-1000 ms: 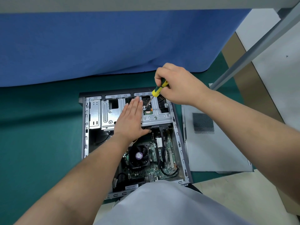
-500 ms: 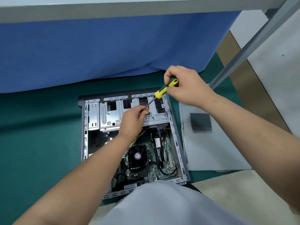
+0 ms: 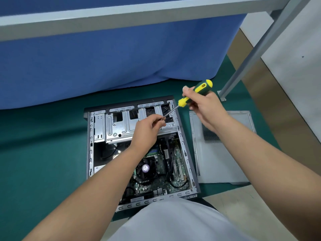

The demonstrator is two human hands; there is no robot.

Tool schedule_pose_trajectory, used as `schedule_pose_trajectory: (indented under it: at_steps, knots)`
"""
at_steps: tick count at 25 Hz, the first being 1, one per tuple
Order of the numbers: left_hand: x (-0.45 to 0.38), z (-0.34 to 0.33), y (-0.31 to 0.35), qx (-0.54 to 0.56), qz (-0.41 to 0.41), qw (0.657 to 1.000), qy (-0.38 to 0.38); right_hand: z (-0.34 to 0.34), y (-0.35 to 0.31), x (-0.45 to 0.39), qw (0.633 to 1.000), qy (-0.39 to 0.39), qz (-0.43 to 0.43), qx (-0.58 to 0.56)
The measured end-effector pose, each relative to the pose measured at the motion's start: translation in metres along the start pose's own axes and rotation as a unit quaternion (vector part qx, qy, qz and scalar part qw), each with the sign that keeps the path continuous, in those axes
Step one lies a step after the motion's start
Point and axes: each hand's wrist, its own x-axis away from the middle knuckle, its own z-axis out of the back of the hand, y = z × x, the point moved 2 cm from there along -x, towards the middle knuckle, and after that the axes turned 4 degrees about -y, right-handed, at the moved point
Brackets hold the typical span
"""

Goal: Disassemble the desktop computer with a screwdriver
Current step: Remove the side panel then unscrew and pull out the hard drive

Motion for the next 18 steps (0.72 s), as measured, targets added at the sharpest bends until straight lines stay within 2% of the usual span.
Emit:
schedule_pose_trajectory:
  at_steps: [2,4,6,8,10,11,18]
  knots:
    - [-0.002,-0.005,0.006,0.094,0.054,0.994,0.008,0.014,-0.009,-0.004,0.998,0.041,0.043,-0.038]
    - [-0.007,-0.012,0.013,0.243,0.139,0.960,0.019,0.028,-0.018,-0.008,0.994,0.051,0.078,-0.059]
    - [-0.011,-0.025,0.025,0.378,0.203,0.903,-0.002,0.035,-0.017,-0.008,0.993,0.028,0.099,0.054]
    - [-0.014,-0.040,0.037,0.451,0.244,0.858,-0.030,0.037,0.001,-0.005,0.967,-0.014,0.108,0.229]
    - [-0.018,-0.054,0.048,0.486,0.264,0.832,-0.042,0.037,0.023,-0.002,0.926,-0.052,0.124,0.353]
    - [-0.021,-0.060,0.053,0.492,0.269,0.827,-0.043,0.038,0.032,-0.002,0.915,-0.064,0.128,0.377]
    - [-0.035,-0.090,0.067,0.469,0.295,0.832,-0.025,0.062,0.065,-0.018,0.928,-0.046,0.137,0.343]
